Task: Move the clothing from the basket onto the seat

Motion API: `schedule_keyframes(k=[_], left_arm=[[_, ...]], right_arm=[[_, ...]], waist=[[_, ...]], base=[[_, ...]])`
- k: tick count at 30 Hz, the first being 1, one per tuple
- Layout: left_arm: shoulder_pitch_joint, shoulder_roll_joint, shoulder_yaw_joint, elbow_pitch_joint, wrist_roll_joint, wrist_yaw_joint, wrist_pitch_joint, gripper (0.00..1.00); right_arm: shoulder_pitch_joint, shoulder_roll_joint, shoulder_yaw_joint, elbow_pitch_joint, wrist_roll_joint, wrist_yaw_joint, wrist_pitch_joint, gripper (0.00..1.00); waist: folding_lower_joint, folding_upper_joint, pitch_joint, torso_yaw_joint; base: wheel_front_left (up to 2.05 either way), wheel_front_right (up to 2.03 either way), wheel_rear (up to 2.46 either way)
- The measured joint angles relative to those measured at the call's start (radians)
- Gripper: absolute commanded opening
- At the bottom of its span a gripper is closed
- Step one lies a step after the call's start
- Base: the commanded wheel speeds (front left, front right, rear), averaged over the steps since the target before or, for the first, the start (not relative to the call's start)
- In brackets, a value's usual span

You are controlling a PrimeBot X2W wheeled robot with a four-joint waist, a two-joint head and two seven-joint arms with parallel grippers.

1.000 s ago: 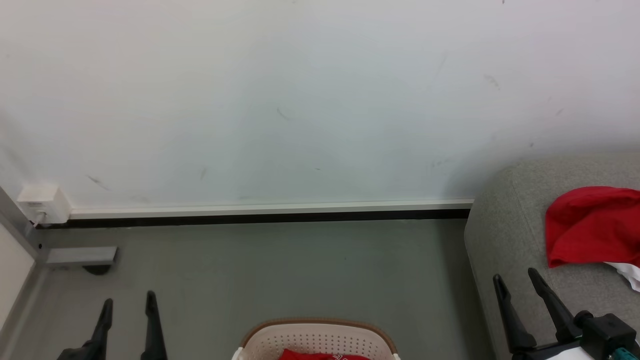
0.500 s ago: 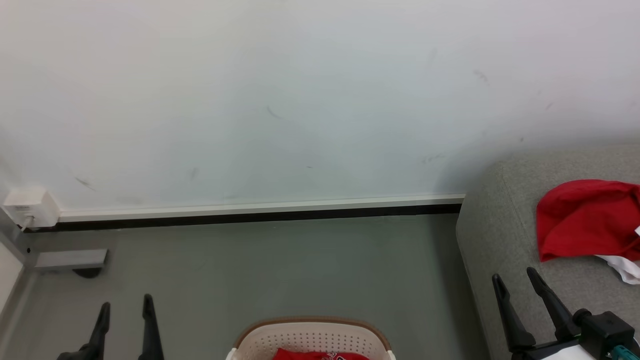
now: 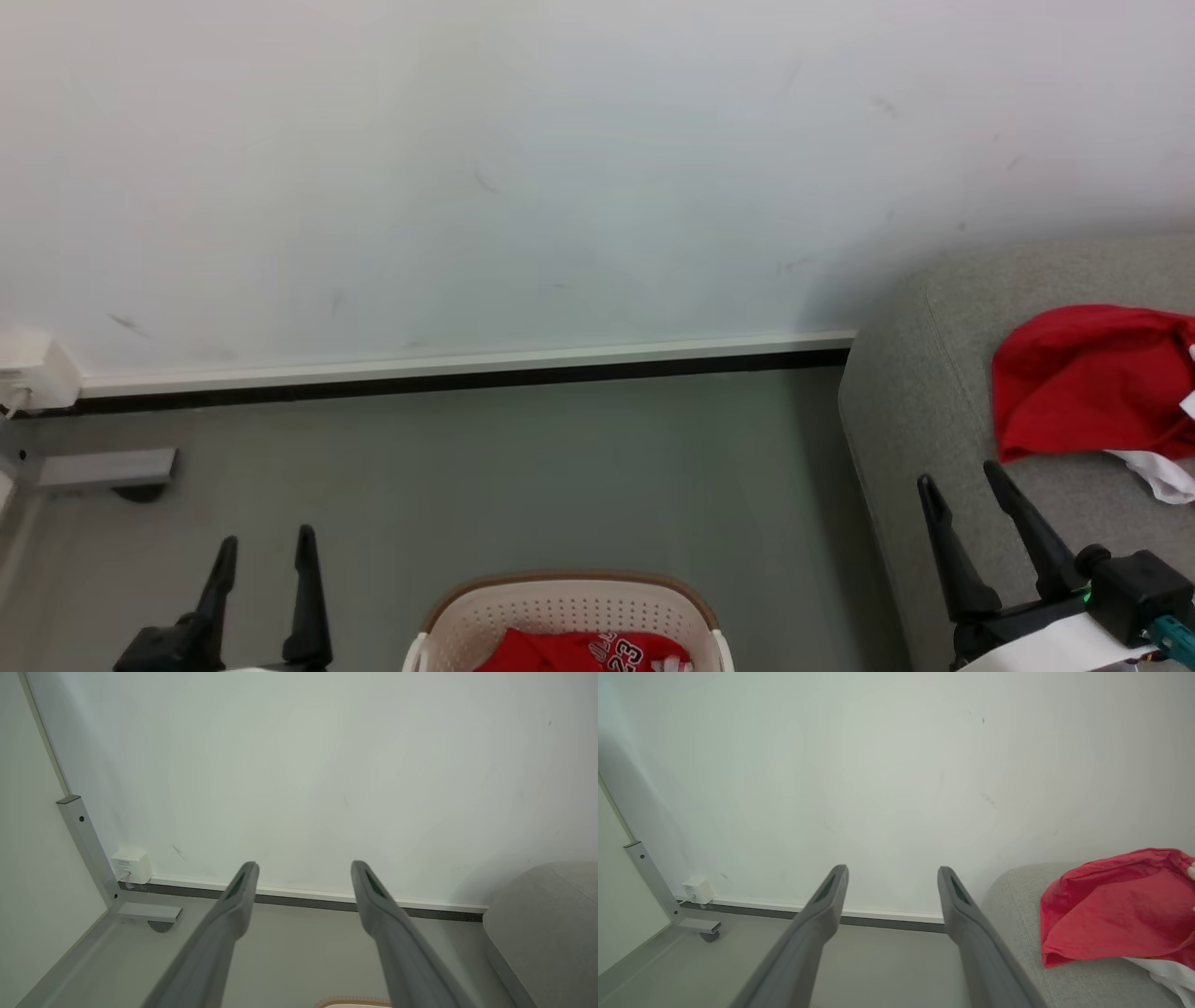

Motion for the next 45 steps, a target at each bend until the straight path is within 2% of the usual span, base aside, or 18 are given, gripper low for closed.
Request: schedule_keyframes(k=[6, 12, 18, 24, 30, 39, 45], left_arm=[[-0.055, -0.010, -0.015, 0.038, 0.002, -0.031, 0.000, 1.00], [-0.159, -0.016, -0.044, 0.157, 0.002, -0.067, 0.000, 1.00], [-0.300, -0.009, -0.088, 0.347, 0.016, -0.104, 0.000, 1.00], [-0.438, 0.009, -0.136, 0.553, 0.032, -0.123, 0.000, 1.00], [-0.544, 0.028, -0.174, 0.756, 0.055, -0.138, 0.002, 1.00], [-0.724, 0.026, -0.240, 0.986, 0.048, -0.151, 0.094, 1.00], [-0.808, 0.062, -0.240, 1.064, 0.021, -0.152, 0.176, 1.00]], right_arm=[[-0.045, 0.002, -0.028, -0.042, 0.000, 0.000, 0.000, 1.00], [-0.109, 0.012, -0.044, -0.095, -0.008, 0.000, 0.000, 1.00], [-0.177, 0.026, -0.067, -0.137, -0.015, 0.000, 0.000, 1.00], [-0.232, 0.040, -0.086, -0.187, -0.022, 0.000, 0.000, 1.00], [-0.298, 0.052, -0.062, -0.214, -0.025, 0.000, 0.000, 1.00], [-0.370, 0.048, -0.072, -0.311, -0.053, 0.000, 0.000, 1.00], [-0.400, 0.067, -0.079, -0.378, -0.060, 0.000, 0.000, 1.00]], waist=[[0.0000, 0.0000, 0.074, -0.021], [0.0001, 0.0000, 0.182, -0.047], [0.0002, 0.0000, 0.300, -0.077], [0.0003, 0.0000, 0.412, -0.109], [0.0003, 0.0000, 0.512, -0.152], [0.0002, 0.0000, 0.659, -0.209], [0.0002, 0.0000, 0.754, -0.252]], base=[[0.00, 0.00, 0.00], [0.00, 0.00, 0.00], [0.00, 0.00, 0.00], [0.00, 0.00, 0.00], [0.00, 0.00, 0.00], [0.00, 0.00, 0.00], [0.00, 0.00, 0.00]])
